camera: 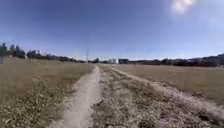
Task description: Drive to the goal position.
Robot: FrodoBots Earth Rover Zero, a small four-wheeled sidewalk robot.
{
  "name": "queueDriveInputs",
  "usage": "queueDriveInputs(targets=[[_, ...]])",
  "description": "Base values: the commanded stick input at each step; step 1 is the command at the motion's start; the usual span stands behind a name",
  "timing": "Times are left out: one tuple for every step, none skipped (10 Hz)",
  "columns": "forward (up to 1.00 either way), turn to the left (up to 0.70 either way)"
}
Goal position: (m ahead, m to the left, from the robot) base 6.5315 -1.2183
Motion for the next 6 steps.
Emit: queueDriveInputs(targets=[[0.7, 0.0], [0.7, 0.0], [0.7, 0.0], [0.7, 0.0], [0.7, 0.0], [0.7, 0.0]])
